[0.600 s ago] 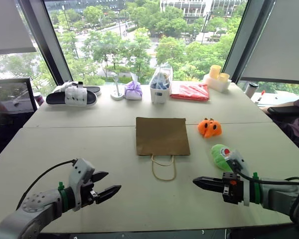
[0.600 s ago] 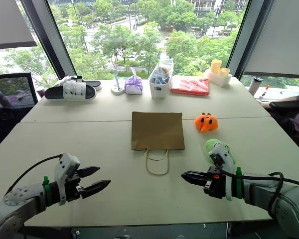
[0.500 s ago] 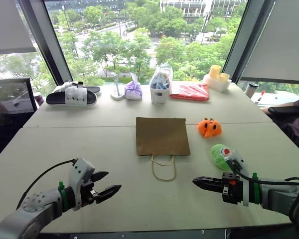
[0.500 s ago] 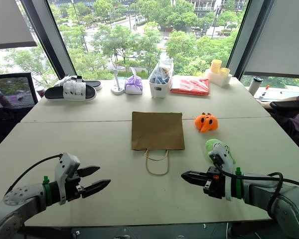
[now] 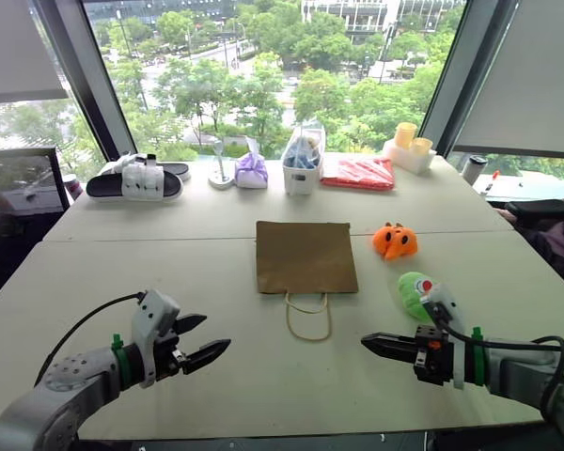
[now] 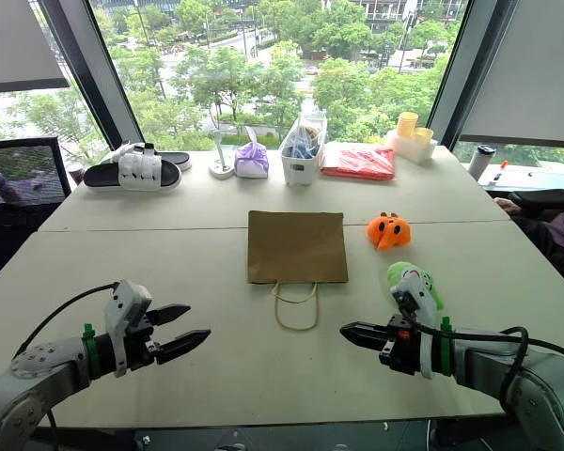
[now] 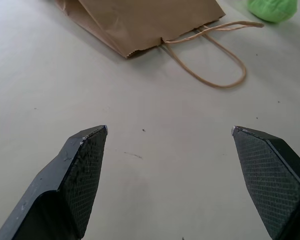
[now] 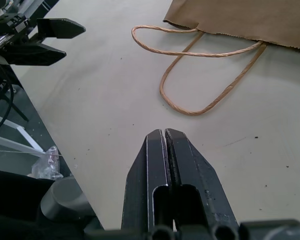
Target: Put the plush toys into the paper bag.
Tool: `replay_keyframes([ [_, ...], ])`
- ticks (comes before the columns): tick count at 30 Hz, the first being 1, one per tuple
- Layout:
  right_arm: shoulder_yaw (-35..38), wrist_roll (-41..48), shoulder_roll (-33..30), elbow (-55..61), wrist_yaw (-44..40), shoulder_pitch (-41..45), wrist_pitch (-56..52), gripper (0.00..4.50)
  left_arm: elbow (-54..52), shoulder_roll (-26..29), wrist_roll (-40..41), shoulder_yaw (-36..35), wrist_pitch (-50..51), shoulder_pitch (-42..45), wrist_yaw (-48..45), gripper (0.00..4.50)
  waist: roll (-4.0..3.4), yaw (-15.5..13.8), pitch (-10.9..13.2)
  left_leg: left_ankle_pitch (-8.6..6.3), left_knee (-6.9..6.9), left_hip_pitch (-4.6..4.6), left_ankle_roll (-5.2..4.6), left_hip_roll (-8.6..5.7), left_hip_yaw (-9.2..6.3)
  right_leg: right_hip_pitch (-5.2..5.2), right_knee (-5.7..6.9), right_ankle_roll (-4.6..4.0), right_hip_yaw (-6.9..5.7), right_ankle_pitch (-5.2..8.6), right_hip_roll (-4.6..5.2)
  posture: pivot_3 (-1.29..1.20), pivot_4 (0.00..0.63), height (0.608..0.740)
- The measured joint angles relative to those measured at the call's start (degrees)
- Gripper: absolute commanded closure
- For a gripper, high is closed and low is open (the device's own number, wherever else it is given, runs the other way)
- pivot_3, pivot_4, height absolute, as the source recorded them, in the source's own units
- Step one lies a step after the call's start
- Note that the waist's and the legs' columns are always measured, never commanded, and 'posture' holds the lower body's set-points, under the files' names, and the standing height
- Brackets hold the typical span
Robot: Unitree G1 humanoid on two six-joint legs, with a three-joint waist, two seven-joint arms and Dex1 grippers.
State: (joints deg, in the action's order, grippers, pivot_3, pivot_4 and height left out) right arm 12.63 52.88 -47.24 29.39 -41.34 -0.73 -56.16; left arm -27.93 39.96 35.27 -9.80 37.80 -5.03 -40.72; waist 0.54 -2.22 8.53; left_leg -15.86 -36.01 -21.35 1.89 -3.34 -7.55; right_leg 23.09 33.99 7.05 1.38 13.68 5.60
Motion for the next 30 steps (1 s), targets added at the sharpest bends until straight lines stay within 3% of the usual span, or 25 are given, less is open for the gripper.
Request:
replay_keyframes([
  [4, -0.3, -0.4, 0.0, -0.8, 0.4, 1.9, 0.2, 4.50, 4.9, 2.8, -6.4, 1.4, -6.6, 4.6, -2.3, 0.43, -0.01, 0.0, 0.0, 0.00, 0.00, 0.00, 0.00, -0.01, 0.02, 0.00, -0.01, -0.03, 0.00, -0.01, -0.01, 0.00, 0.150, 0.740],
  [7, 0.5, -0.4, 0.4, -0.7, 1.4, 1.2, 0.4, 4.50, 11.8, 2.7, -14.0, 9.5, -16.3, 14.0, -7.8, 0.43, 0.01, -0.7, 0.0, 0.01, -0.05, -0.07, 0.01, -0.11, -0.04, -0.03, -0.07, -0.03, -0.03, -0.02, 0.00, 0.00, 0.150, 0.740],
  [13, 1.3, -0.2, 4.3, 2.0, 6.0, -2.0, 0.4, 4.50, 29.6, -4.1, -24.4, 23.1, -34.3, 31.9, -18.7, 0.43, 0.03, 0.1, 0.0, 0.01, 0.02, -0.05, 0.01, -0.16, 0.06, -0.01, -0.18, 0.01, 0.01, -0.07, 0.02, 0.00, 0.150, 0.740],
  [19, 2.3, 0.3, 6.5, 5.3, 9.9, -4.7, 0.4, 4.50, 45.4, -12.9, -29.8, 29.5, -46.5, 39.7, -23.4, 0.43, 0.04, 0.1, 0.0, 0.01, -0.03, -0.04, -0.01, -0.17, 0.00, 0.03, 0.01, 0.23, -0.02, -0.19, -0.02, 0.00, 0.150, 0.740],
  [22, 2.6, 0.4, 8.2, 6.7, 12.0, -5.9, 0.6, 4.50, 51.7, -17.3, -30.8, 30.0, -50.1, 43.2, -24.4, 1.30, 0.06, 0.0, 0.0, 0.02, -0.10, -0.04, -0.01, -0.18, -0.02, -0.02, 0.02, 0.24, -0.03, -0.19, -0.02, 0.00, 0.150, 0.740],
  [28, 2.9, 0.8, 9.9, 9.2, 14.8, -8.5, 1.5, 4.50, 56.5, -20.0, -31.0, 30.3, -54.4, 46.8, -27.3, 4.25, 0.08, 0.6, 0.0, 0.01, -0.06, 0.02, -0.02, -0.18, -0.03, -0.01, 0.11, 0.29, -0.04, -0.19, -0.04, 0.00, 0.150, 0.740],
  [30, 2.8, 0.8, 10.1, 9.2, 15.3, -8.5, 1.6, 4.50, 56.9, -20.0, -30.9, 30.3, -54.4, 46.8, -27.9, 4.41, 0.07, 0.9, 0.0, 0.02, -0.07, 0.03, -0.03, -0.18, -0.08, -0.02, 0.15, 0.29, -0.05, -0.19, -0.06, 0.00, 0.150, 0.740],
])
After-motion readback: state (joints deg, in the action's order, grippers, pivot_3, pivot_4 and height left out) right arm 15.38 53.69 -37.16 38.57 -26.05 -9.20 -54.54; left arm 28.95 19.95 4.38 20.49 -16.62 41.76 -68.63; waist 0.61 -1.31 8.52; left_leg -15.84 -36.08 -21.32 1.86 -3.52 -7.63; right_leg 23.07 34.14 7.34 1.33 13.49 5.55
